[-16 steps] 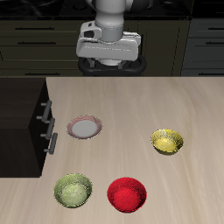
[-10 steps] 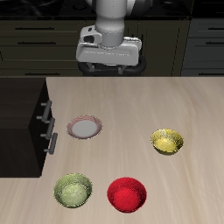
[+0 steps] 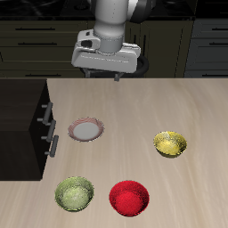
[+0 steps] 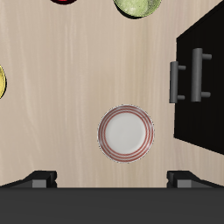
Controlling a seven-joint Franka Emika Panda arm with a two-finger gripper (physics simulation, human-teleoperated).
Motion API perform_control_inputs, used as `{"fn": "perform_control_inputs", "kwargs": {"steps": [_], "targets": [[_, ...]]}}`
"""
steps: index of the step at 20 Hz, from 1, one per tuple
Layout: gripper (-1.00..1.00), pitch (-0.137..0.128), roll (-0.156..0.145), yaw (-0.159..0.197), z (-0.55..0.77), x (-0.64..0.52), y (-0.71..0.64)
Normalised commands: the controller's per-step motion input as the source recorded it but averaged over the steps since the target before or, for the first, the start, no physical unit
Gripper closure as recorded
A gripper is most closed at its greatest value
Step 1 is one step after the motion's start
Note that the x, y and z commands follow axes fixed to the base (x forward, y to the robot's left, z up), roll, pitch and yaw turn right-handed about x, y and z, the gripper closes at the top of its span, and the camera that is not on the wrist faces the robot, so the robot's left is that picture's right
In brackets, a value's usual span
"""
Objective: Open the middle drawer of the wooden cabinet
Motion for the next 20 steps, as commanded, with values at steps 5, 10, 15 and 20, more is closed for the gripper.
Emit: {"fn": "perform_control_inputs", "kwargs": {"steps": [5,10,15,20], "targets": [[-1.00,-0.001,-0.018,0.008,0.01,0.28,-0.12],[-1.00,-0.002,0.047,-0.039,0.01,0.18,0.05],[-1.00,-0.014,0.085,-0.049,0.06,0.15,0.16],[-1.00,0.020,0.073,-0.051,-0.01,0.11,0.09]]}}
